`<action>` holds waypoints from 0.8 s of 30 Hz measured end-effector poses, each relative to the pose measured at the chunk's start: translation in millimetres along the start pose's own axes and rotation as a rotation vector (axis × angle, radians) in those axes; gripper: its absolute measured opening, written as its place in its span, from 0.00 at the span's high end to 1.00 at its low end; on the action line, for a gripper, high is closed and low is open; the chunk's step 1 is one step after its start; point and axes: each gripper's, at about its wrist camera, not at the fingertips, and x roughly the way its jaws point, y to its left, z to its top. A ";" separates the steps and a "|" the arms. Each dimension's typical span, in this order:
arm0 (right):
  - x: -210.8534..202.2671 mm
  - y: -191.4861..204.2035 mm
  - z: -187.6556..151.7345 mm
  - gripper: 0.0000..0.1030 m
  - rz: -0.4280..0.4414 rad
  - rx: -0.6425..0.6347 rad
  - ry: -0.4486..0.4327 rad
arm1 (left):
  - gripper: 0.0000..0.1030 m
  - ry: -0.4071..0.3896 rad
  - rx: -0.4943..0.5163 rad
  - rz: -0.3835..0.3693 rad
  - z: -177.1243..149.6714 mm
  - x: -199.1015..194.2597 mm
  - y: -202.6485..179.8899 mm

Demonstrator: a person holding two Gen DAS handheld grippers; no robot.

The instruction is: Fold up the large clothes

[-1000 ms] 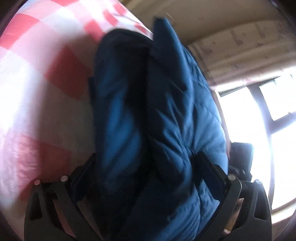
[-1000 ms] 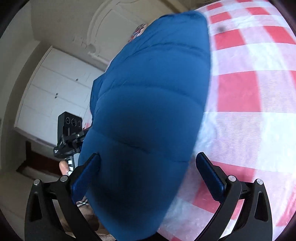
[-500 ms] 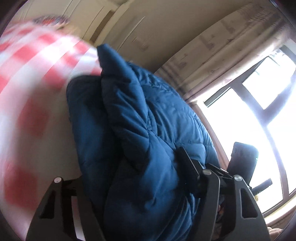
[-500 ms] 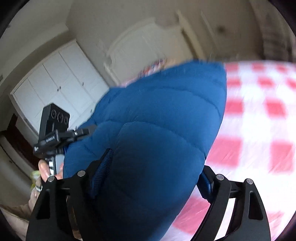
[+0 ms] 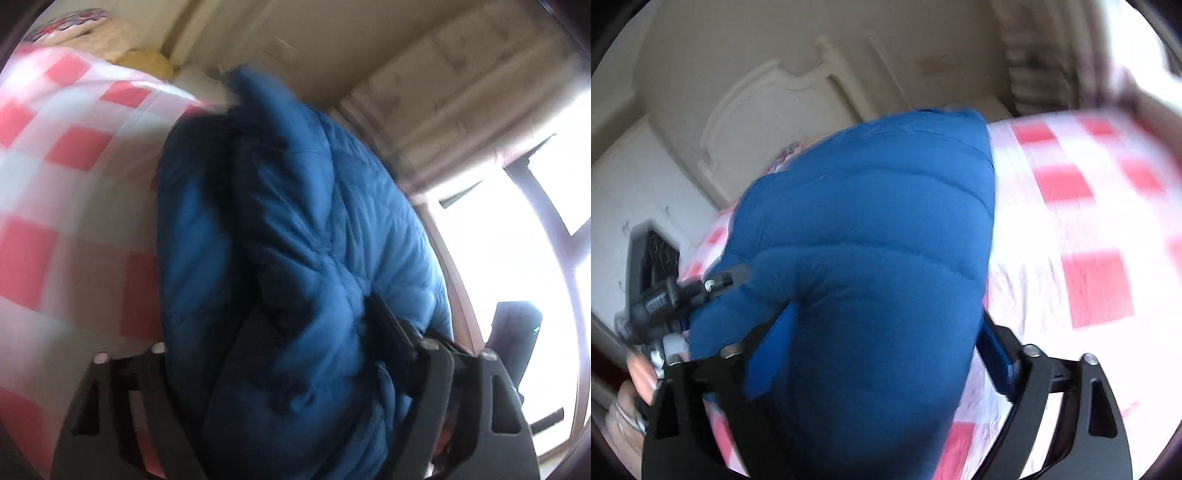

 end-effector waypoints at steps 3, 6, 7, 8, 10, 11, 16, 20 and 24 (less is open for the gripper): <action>-8.2 5.2 -1.6 0.13 -0.032 -0.035 0.003 | 0.20 -0.003 0.035 0.032 -2.5 -7.1 -5.1; -14.5 14.7 6.0 0.07 -0.108 -0.030 0.032 | 0.19 -0.016 0.096 0.131 2.2 -24.9 -25.8; -28.9 25.4 8.3 0.06 -0.153 -0.026 0.016 | 0.17 -0.045 0.130 0.177 2.7 -38.3 -32.2; -39.1 36.3 12.4 0.06 -0.174 -0.029 -0.010 | 0.09 -0.104 0.186 0.239 4.4 -52.3 -46.0; -70.1 58.3 16.7 0.05 -0.198 -0.059 -0.095 | 0.02 -0.275 0.318 0.352 -4.3 -96.3 -83.9; -91.7 73.0 15.4 0.04 -0.215 -0.091 -0.152 | 0.02 -0.346 0.375 0.408 -8.9 -114.1 -102.9; -159.4 131.6 -11.1 0.04 -0.314 -0.228 -0.290 | 0.02 -0.557 0.567 0.504 -43.1 -176.2 -181.3; -183.7 159.1 -41.8 0.04 -0.420 -0.300 -0.331 | 0.02 -0.630 0.533 0.545 -86.8 -202.0 -197.6; -198.4 176.3 -60.2 0.04 -0.453 -0.336 -0.345 | 0.02 -0.584 0.504 0.499 -122.7 -211.1 -193.2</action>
